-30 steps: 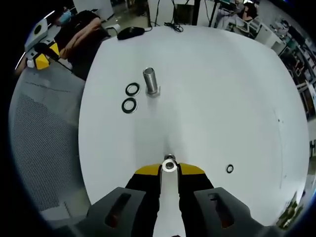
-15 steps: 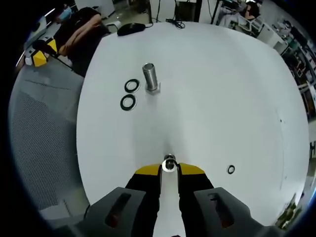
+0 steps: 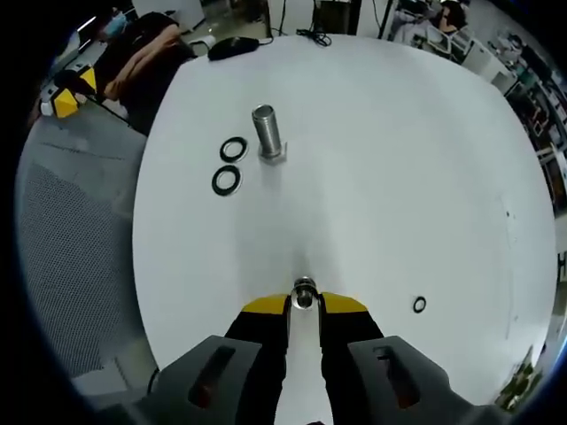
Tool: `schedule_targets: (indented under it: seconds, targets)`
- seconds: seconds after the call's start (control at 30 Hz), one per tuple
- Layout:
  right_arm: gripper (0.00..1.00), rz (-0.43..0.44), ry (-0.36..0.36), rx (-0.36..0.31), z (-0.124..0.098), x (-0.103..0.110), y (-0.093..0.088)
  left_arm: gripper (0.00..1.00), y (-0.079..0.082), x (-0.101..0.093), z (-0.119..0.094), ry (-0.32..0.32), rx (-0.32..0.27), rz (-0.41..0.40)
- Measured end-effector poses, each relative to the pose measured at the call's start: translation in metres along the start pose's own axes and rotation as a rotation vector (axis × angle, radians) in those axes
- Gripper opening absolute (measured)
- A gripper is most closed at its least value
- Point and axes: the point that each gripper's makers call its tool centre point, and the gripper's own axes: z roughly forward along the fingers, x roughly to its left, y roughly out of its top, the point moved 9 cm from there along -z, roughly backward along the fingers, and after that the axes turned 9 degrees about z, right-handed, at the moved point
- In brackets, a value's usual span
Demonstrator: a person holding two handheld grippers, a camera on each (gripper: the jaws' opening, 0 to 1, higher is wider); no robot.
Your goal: Place the washer onto the threaded stud by aligning its center hole with the stud, sliding it down to the base, and recovering from edge contact or off-axis alignment until the washer reaches the visible bottom stop.
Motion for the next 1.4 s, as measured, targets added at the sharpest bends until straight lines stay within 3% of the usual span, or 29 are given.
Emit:
schedule_targets:
  seconds: [1.4]
  targets:
    - [0.14, -0.039, 0.007, 0.069, 0.030, 0.001, 0.000, 0.11, 0.000, 0.000, 0.001, 0.003, 0.006, -0.005]
